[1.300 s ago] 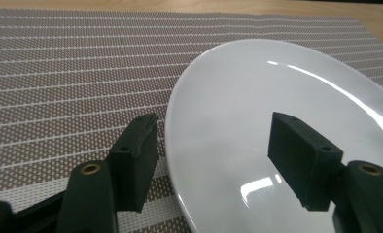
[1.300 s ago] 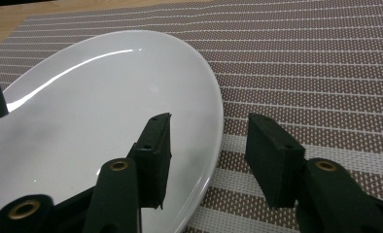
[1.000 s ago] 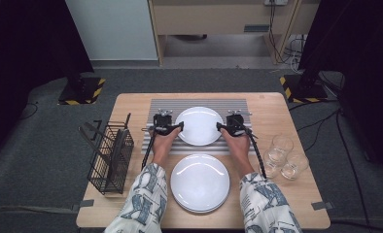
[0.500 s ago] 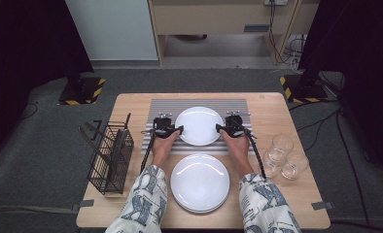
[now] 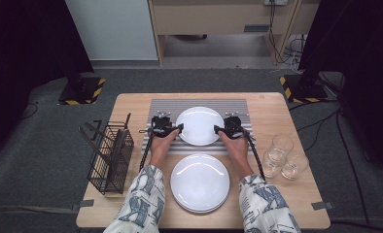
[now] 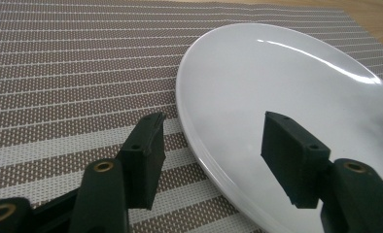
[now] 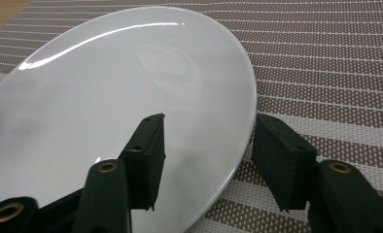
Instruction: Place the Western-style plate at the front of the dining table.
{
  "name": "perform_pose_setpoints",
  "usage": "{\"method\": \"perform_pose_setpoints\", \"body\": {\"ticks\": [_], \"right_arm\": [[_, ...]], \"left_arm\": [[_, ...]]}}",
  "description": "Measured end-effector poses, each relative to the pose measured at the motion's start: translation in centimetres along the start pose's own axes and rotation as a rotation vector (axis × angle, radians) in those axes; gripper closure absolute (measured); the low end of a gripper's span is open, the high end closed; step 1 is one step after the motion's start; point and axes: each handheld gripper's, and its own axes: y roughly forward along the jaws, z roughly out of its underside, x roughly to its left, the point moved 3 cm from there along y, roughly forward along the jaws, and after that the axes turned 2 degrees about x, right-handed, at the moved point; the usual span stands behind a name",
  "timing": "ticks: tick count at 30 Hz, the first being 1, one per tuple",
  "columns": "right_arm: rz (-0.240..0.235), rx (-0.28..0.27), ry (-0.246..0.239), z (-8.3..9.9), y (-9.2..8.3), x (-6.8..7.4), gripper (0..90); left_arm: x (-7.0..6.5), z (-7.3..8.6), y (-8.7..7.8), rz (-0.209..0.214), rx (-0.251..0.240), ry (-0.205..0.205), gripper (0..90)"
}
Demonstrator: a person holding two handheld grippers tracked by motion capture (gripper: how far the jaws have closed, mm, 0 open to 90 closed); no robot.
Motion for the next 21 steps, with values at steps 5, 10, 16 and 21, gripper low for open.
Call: {"method": "perform_pose_setpoints", "body": {"ticks": [5, 10, 16, 21], "right_arm": [[0.002, -0.025, -0.026, -0.3, -0.6, 0.7, 36.0], [0.0, -0.057, -0.066, -0.7, -1.6, 1.6, 29.0], [0.019, -0.093, -0.126, -1.2, -3.5, 2.6, 19.4], [0.014, -0.114, -0.158, -1.6, -5.0, 3.4, 10.5]], "left_arm": [[-0.7, -0.1, -0.9, 0.006, -0.009, 0.032, 31.8], [-1.3, -0.3, -2.1, 0.008, -0.022, 0.06, 26.5], [-2.5, -0.2, -3.9, 0.021, -0.027, 0.096, 17.4], [-3.3, 0.2, -4.8, 0.05, -0.016, 0.108, 8.4]]}}
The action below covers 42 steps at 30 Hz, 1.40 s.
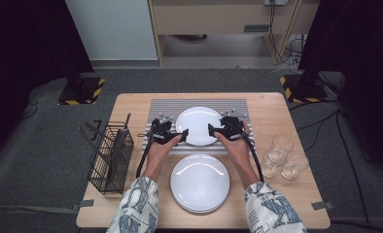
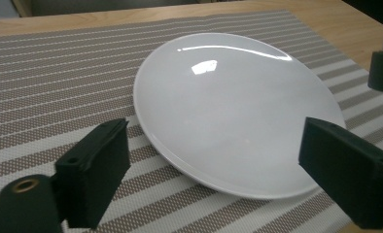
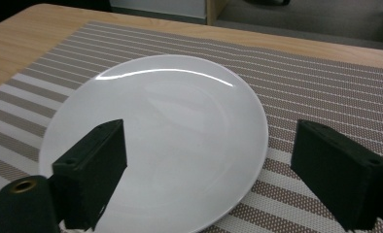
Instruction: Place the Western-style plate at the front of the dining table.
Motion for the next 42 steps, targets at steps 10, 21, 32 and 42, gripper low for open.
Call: {"method": "perform_pose_setpoints", "body": {"ticks": [10, 21, 32, 42], "right_arm": [[0.001, -0.024, -0.088, -0.2, -2.2, 1.2, 9.9], [-0.07, -0.026, -0.043, 1.1, -3.9, 1.3, 11.2], [-0.099, -0.034, -0.111, 2.8, -5.6, 1.9, 9.4], [-0.084, -0.042, -0.139, 4.0, -6.0, 2.0, 9.8]], "left_arm": [[-1.8, -0.2, -1.9, 0.039, -0.045, 0.056, 8.0], [-2.3, 0.9, -3.2, 0.064, -0.04, 0.063, 7.9], [-2.5, 0.6, -5.1, 0.115, -0.047, 0.107, 7.4], [-2.1, 1.0, -7.2, 0.102, -0.06, 0.122, 7.5]]}}
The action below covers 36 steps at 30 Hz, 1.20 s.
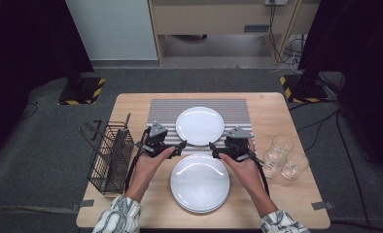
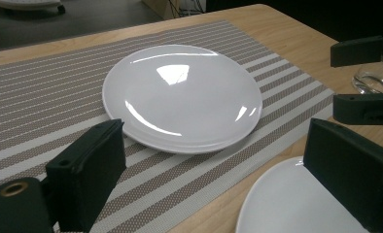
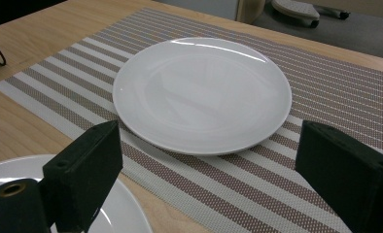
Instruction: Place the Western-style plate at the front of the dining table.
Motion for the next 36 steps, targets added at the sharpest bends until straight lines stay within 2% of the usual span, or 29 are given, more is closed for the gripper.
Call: {"method": "perform_pose_setpoints", "body": {"ticks": [10, 17, 36], "right_arm": [[0.004, -0.011, -0.001, 0.8, -0.3, 0.1, 10.0], [0.007, -0.006, 0.007, 1.4, -0.4, -0.4, 10.1], [0.0, 0.005, 0.015, 1.8, -0.1, -0.3, 10.1]], "left_arm": [[-0.3, 0.1, -1.4, -0.013, -0.015, 0.017, 8.0], [-0.1, 0.4, -1.8, -0.028, -0.014, 0.0, 7.9], [-0.4, 0.8, -2.7, -0.041, -0.007, 0.012, 7.5]]}}
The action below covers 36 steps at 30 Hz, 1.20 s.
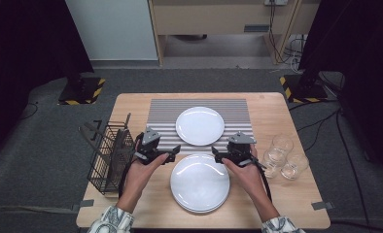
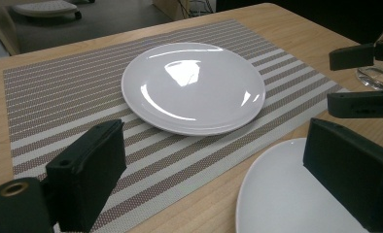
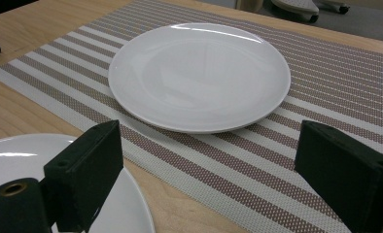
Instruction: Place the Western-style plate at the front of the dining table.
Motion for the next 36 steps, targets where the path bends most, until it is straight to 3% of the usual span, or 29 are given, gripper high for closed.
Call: {"method": "perform_pose_setpoints", "body": {"ticks": [16, 25, 36], "right_arm": [[0.003, -0.004, 0.015, 0.3, -0.3, -0.4, 10.1], [0.005, -0.012, 0.019, 0.2, -0.6, -0.5, 10.2], [0.005, -0.014, 0.029, 0.1, -0.7, -0.7, 10.2]], "left_arm": [[-1.4, 1.3, -1.4, 0.019, 0.012, 0.031, 6.9], [-2.4, 1.4, -3.1, 0.031, -0.009, 0.037, 6.7], [-2.4, 1.7, -5.6, 0.028, -0.024, 0.036, 6.7]]}}
